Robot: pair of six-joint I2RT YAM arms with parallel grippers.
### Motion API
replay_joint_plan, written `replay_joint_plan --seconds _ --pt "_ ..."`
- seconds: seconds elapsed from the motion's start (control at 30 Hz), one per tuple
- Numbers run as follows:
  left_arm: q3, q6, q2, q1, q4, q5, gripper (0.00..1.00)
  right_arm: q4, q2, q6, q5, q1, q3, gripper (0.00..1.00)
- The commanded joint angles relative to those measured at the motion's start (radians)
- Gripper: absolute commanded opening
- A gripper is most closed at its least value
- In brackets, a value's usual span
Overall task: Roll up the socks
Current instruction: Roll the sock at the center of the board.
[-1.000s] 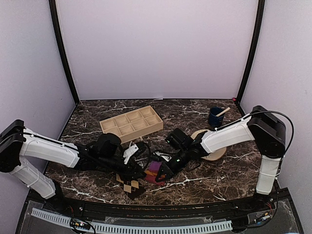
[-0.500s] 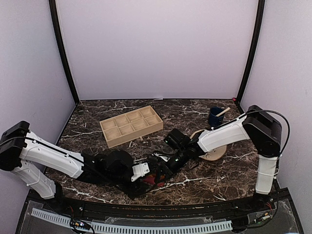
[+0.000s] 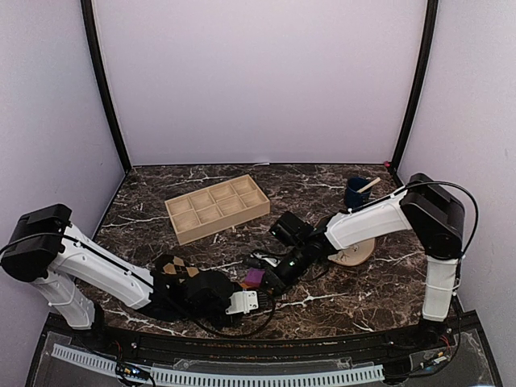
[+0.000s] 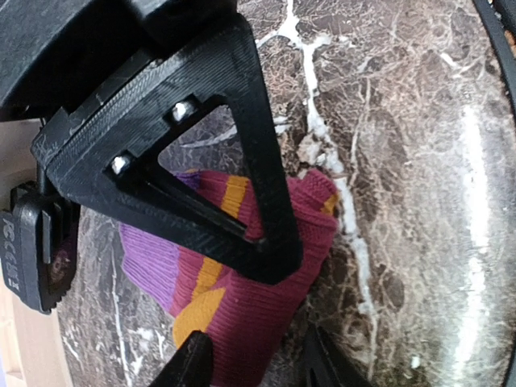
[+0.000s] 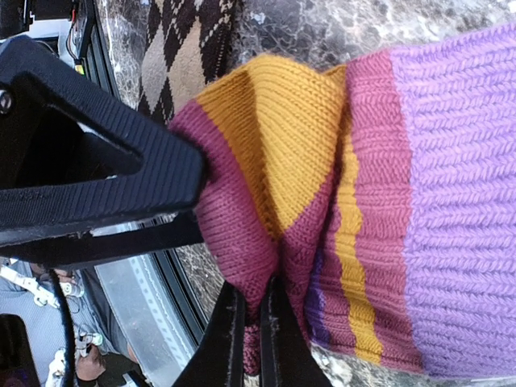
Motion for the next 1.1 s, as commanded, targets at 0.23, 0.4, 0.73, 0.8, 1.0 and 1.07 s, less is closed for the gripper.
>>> replay_joint_plan --seconds 0.23,0.4,0.73,0.8,1.0,1.07 --pt "0.012 0.093 0.050 -0.009 0.051 -0.058 0.33 -0.031 0.019 -0.024 -0.036 -0.011 0.018 0.00" --pt "0.028 0.087 0.075 -0.008 0.022 -0.042 0.27 -0.029 0.020 -0.025 -0.050 -0.013 0.018 0.00" --pt "0.088 0.077 0.121 -0.008 -0.062 -0.002 0.00 -0.019 0.018 -0.025 -0.070 -0.013 0.003 0.00" --pt "0.102 0.069 0.124 -0.005 -0.092 0.023 0.00 -0.019 0.014 -0.027 -0.070 -0.013 -0.004 0.00" --pt "0.148 0.030 0.107 0.031 -0.195 0.122 0.00 -0.033 -0.015 -0.049 -0.028 -0.024 -0.030 0.18" --pt "0.171 0.012 0.099 0.049 -0.242 0.170 0.00 -0.029 -0.030 -0.050 -0.010 -0.032 -0.045 0.25"
